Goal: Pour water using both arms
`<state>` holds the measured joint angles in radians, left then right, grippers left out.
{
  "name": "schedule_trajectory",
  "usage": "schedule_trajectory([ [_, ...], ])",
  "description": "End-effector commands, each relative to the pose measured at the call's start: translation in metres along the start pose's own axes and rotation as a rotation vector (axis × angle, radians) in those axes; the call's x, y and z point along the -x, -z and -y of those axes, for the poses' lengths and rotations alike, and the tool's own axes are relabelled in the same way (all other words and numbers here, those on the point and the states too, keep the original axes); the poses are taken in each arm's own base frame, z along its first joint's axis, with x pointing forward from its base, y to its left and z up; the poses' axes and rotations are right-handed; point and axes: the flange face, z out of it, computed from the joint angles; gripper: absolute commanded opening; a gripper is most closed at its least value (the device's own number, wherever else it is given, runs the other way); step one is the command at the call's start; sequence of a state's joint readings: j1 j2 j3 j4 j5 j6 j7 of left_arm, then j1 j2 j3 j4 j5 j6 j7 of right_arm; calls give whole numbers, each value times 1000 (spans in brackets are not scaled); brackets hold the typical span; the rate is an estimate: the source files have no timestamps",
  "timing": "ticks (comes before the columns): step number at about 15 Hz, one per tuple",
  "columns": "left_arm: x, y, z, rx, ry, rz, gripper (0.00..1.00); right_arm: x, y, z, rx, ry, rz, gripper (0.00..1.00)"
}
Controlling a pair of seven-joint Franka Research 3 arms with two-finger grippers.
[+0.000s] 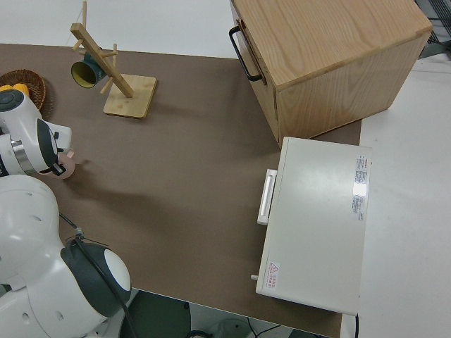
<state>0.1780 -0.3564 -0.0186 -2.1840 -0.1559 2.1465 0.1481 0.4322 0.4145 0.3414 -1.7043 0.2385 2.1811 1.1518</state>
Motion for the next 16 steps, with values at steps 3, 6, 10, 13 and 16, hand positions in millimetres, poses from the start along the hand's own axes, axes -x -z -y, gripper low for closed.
schedule_trajectory([
  [3,41,-7,-38,-29,-40,11,27,6,-37,23,-49,-79,33,0],
  [6,56,-14,-56,-33,-66,28,27,4,-59,22,-34,-103,36,190],
  [10,61,-16,-58,-32,-68,32,27,8,-48,31,-44,-82,28,992],
  [13,61,-18,-58,-32,-67,36,27,7,-31,35,-35,-75,26,992],
  [16,63,-22,-65,-27,-81,45,27,1,23,25,-23,-50,-13,992],
])
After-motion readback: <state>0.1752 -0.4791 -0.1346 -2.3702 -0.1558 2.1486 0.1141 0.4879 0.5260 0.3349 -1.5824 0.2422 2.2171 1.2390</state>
